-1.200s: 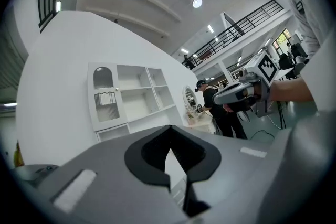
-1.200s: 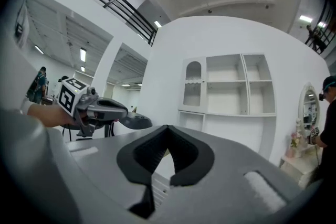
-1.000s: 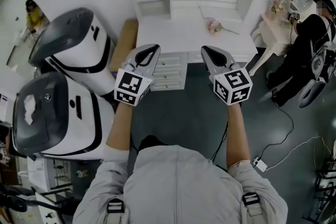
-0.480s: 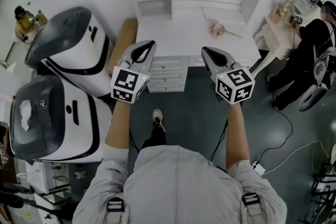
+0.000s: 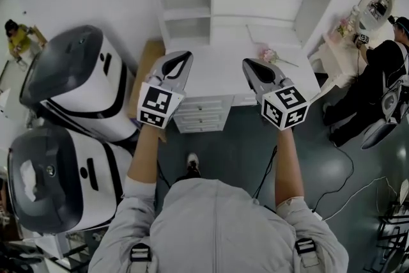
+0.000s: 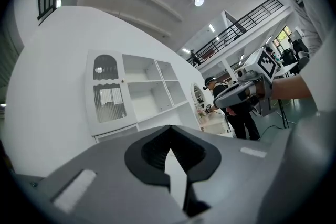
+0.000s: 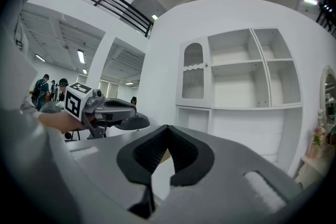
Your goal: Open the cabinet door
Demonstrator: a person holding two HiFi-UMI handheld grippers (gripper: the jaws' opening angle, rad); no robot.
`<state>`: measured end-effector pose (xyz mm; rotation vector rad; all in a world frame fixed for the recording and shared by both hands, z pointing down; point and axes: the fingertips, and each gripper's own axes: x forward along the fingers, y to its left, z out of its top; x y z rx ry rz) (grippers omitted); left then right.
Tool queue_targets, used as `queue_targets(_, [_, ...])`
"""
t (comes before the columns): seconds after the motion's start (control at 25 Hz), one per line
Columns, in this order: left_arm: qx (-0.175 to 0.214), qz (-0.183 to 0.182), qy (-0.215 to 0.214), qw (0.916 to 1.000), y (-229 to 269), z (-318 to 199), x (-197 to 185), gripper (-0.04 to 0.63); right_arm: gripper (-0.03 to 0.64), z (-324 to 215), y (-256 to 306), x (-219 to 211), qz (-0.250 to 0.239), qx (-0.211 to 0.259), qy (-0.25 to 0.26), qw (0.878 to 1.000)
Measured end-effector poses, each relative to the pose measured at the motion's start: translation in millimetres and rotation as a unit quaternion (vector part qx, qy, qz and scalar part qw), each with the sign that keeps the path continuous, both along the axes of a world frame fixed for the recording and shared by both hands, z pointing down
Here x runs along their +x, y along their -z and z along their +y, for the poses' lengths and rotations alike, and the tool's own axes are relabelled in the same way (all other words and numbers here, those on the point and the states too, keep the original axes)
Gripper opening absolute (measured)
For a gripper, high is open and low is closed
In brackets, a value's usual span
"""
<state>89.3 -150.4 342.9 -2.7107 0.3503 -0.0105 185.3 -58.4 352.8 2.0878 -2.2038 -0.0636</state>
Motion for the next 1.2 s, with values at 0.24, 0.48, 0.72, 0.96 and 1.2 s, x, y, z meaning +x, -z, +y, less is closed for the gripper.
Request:
queue_targets(0.24, [0.001,-0.008,-0.014,0.9999,3.6,-55.8,25.5,0.018,0.000,-61.1,1.3,11.1,-0.033,-0.019,0.036,0.999])
queue_targets(0.48, [-0.001,-0.011,-0.021,0.9997,6.6,-106.0,41.5,0.018,0.002,-111.9,-0.9,26.1,-0.036,-0.030,0.037,0.998])
queue_targets(0.72, [0.007,-0.011,-0.035,0.9993,14.3,-144.6,52.9,0.017,0.002,-152.9,0.7,31.6,-0.042,-0.032,0.040,0.998])
queue_targets(0.96, [0.030,-0.015,-0.051,0.9981,27.3,-171.6,64.8,0.018,0.002,-183.2,6.6,35.8,-0.038,-0.037,0.044,0.998])
queue_targets(1.2, [0.068,0.011,-0.069,0.9953,60.9,-192.6,94.2,0.018,0.002,-211.2,20.3,62.3,-0.040,-0.034,0.057,0.997])
